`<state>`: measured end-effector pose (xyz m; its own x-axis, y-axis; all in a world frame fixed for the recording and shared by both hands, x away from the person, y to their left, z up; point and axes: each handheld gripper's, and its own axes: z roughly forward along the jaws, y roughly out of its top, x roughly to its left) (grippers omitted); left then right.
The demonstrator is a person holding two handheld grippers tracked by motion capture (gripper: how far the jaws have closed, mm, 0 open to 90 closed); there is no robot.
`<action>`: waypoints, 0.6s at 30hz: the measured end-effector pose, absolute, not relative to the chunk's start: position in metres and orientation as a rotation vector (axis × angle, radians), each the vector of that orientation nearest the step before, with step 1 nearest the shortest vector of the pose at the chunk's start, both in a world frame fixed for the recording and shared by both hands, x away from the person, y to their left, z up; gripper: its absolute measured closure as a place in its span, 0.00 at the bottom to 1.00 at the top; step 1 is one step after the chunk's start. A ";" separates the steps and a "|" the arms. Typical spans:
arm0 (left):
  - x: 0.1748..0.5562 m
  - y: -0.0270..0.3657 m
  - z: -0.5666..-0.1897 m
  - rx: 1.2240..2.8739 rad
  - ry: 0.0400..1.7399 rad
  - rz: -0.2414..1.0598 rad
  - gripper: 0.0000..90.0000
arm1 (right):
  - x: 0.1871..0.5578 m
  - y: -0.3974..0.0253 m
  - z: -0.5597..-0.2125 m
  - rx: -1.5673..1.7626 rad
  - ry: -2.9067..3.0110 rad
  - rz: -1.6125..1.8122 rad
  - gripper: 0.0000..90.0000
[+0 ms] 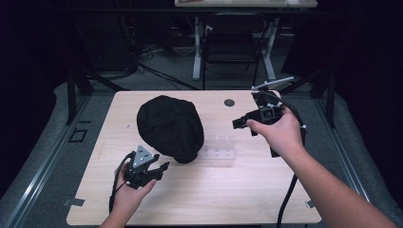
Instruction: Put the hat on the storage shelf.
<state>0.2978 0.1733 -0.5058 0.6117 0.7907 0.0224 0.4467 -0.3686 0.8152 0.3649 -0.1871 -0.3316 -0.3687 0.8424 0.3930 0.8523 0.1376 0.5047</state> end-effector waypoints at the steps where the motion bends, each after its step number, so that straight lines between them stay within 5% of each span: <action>1: 0.297 0.176 -0.507 2.015 0.979 0.534 0.56 | 0.364 -0.188 -0.332 -1.760 -2.355 -1.064 0.80; 18: 0.286 0.217 -0.532 1.987 1.075 0.485 0.49 | 0.344 -0.206 -0.369 -1.770 -2.427 -1.037 0.64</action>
